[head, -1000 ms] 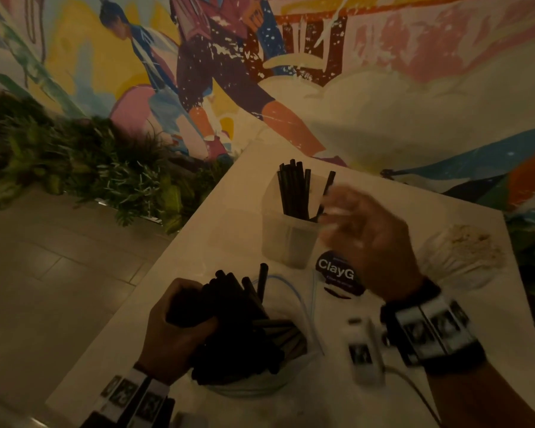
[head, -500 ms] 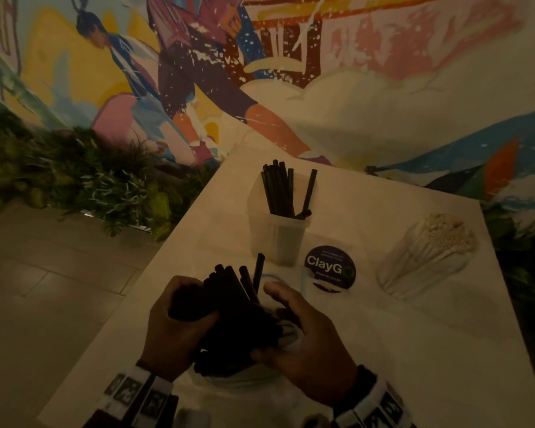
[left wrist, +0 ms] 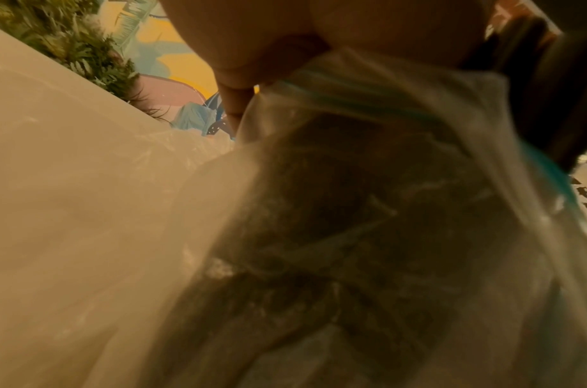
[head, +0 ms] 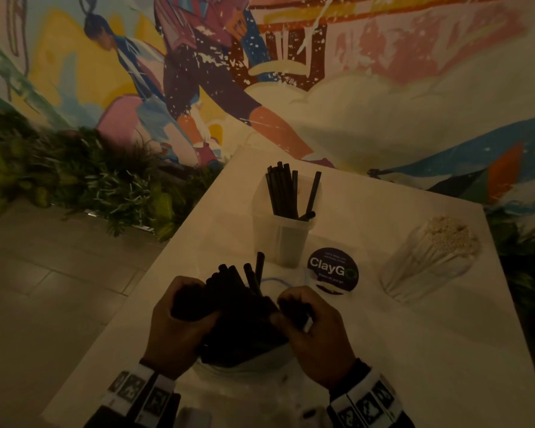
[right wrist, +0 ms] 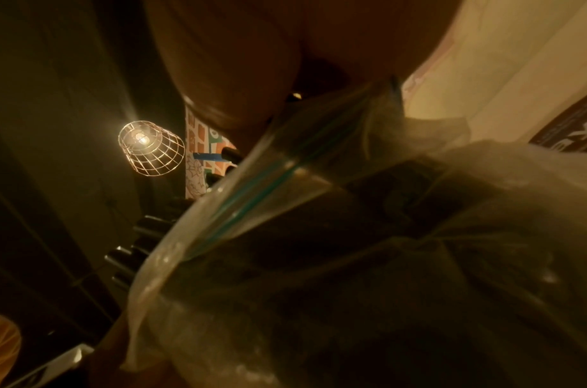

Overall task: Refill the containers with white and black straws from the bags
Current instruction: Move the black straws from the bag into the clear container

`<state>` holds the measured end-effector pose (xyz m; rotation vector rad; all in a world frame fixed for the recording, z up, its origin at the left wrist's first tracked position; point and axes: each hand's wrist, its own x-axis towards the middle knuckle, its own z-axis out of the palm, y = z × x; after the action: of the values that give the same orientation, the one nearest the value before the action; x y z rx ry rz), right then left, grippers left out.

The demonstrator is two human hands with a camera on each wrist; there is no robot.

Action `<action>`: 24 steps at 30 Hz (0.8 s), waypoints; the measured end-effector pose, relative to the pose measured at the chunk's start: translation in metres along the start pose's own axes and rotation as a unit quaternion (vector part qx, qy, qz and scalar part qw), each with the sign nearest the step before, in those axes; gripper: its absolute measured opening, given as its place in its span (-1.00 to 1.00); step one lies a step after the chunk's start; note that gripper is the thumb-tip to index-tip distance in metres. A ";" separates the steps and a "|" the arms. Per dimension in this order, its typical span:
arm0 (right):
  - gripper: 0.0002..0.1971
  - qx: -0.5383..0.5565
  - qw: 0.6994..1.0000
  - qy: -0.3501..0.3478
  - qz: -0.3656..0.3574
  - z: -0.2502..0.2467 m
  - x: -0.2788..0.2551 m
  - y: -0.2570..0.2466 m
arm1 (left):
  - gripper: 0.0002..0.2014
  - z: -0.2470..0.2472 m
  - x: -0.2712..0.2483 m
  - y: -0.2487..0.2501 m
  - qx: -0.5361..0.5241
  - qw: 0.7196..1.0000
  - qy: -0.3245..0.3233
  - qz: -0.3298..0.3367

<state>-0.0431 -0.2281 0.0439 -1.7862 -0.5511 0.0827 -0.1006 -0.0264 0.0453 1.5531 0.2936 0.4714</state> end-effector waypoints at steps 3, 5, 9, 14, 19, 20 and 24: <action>-0.86 -0.031 0.999 0.023 -0.010 0.002 0.004 0.006 | -0.55 -0.002 0.001 -0.002 -0.004 1.000 -0.005 -0.003; -0.79 -0.029 0.999 0.041 0.001 0.003 0.008 0.008 | -0.55 -0.004 0.001 -0.003 -0.004 1.000 -0.005 -0.007; -0.79 0.035 0.998 0.042 0.009 0.003 0.013 0.006 | -0.67 -0.004 0.000 -0.004 -0.013 1.000 -0.009 -0.014; -0.92 0.094 0.994 0.049 -0.020 0.001 0.020 -0.010 | -0.67 -0.003 0.001 -0.001 -0.002 1.000 0.003 -0.012; -0.89 0.086 0.992 0.062 -0.074 -0.003 0.023 -0.014 | -0.70 -0.003 0.001 -0.002 0.005 1.000 0.005 -0.017; -0.88 0.077 0.994 0.054 -0.058 -0.002 0.023 -0.008 | -0.70 -0.003 0.001 -0.003 0.003 1.000 0.008 -0.018; -0.79 0.019 0.999 0.019 0.022 0.003 0.018 0.021 | -0.63 -0.003 0.000 -0.003 0.010 1.000 0.003 -0.012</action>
<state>-0.0210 -0.2219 0.0274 -1.7596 -0.4805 0.0890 -0.1014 -0.0232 0.0426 1.5658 0.3218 0.4559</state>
